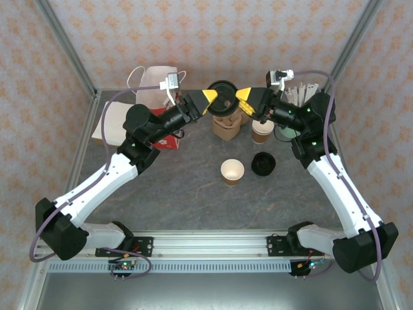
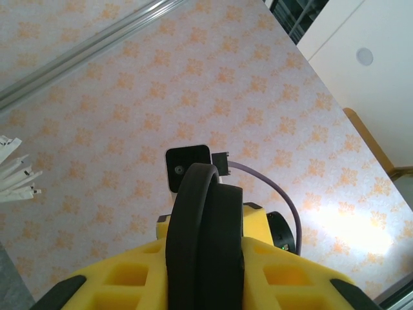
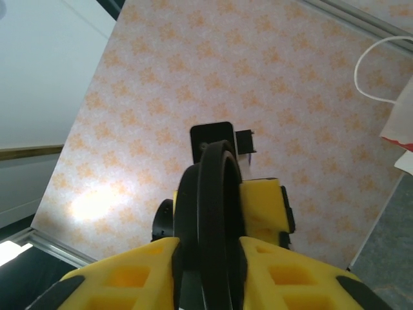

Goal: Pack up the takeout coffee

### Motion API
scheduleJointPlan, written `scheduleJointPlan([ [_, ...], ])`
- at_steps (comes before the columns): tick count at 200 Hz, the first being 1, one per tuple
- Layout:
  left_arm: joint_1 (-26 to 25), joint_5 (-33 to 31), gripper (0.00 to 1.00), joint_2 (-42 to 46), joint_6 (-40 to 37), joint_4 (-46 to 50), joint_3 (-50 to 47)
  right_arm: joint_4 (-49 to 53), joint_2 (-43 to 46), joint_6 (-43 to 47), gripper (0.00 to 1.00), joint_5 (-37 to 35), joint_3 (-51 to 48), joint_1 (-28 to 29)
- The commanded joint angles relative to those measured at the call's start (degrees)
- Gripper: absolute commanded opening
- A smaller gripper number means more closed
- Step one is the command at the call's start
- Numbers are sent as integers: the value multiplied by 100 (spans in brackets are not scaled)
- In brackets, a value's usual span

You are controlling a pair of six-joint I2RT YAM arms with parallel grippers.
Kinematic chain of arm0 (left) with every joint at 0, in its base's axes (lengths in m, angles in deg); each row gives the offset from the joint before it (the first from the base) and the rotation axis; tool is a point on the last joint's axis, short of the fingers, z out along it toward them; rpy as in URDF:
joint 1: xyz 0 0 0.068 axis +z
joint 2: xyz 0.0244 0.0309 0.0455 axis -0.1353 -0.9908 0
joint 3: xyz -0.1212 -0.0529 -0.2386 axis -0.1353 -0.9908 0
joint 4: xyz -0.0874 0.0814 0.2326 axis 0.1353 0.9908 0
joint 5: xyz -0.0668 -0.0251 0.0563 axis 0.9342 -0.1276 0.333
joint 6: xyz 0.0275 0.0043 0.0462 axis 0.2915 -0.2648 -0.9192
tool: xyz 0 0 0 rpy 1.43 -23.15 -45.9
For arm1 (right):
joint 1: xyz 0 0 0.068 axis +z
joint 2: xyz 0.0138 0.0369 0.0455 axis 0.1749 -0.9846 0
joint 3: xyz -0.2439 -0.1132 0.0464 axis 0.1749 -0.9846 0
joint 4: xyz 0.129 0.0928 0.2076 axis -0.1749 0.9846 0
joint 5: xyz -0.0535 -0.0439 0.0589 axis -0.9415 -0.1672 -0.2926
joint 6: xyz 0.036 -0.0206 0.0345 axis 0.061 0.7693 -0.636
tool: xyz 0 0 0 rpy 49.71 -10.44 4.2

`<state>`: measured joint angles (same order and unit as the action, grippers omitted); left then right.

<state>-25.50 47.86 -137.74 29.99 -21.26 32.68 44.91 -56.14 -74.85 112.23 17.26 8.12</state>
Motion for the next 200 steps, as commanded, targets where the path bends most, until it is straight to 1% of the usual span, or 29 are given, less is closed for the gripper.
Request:
scheduleJointPlan([
  [1,-47,40,21,156,-376,361,-64,719,155,692,37,-39,200,33],
  [5,-49,34,21,169,-428,424,-71,878,171,835,39,-62,224,31],
  [13,-54,6,21,204,-536,563,-98,1414,221,1184,47,-164,296,34],
  [30,-97,-76,20,271,-894,1019,-96,2893,342,2380,61,-522,601,35],
  [39,-141,-146,19,294,-1124,1323,-71,3914,412,3172,70,-942,832,35],
  [47,-197,-207,19,316,-1364,1600,-45,4677,472,3783,76,-1380,1014,35],
  [54,-252,-283,19,322,-1561,1803,-33,5220,520,4287,78,-1794,1123,35],
  [68,-381,-503,19,305,-1949,2310,13,5815,671,4890,81,-2427,1135,35],
  [78,-473,-647,19,274,-2213,2580,27,5975,776,5242,81,-2582,1051,28],
  [81,-491,-683,19,265,-2259,2643,18,6032,815,5330,83,-2632,1034,34],
  [97,-561,-786,19,188,-2317,2722,-102,6177,965,5830,85,-2701,912,34],
  [127,-698,-992,19,112,-2337,2744,-305,6329,1236,6965,87,-2339,702,39],
  [140,-786,-1143,19,124,-2438,2822,-367,6384,1417,7616,91,-2235,585,73],
  [158,-888,-1257,19,110,-2529,2859,-448,6387,1715,8507,100,-2165,361,174],
  [183,-981,-1239,19,45,-2512,2735,-574,6590,1948,9865,99,-2114,165,369],
  [200,-1022,-1226,19,-11,-2526,2773,-592,6843,1909,10542,99,-2243,189,473],
])
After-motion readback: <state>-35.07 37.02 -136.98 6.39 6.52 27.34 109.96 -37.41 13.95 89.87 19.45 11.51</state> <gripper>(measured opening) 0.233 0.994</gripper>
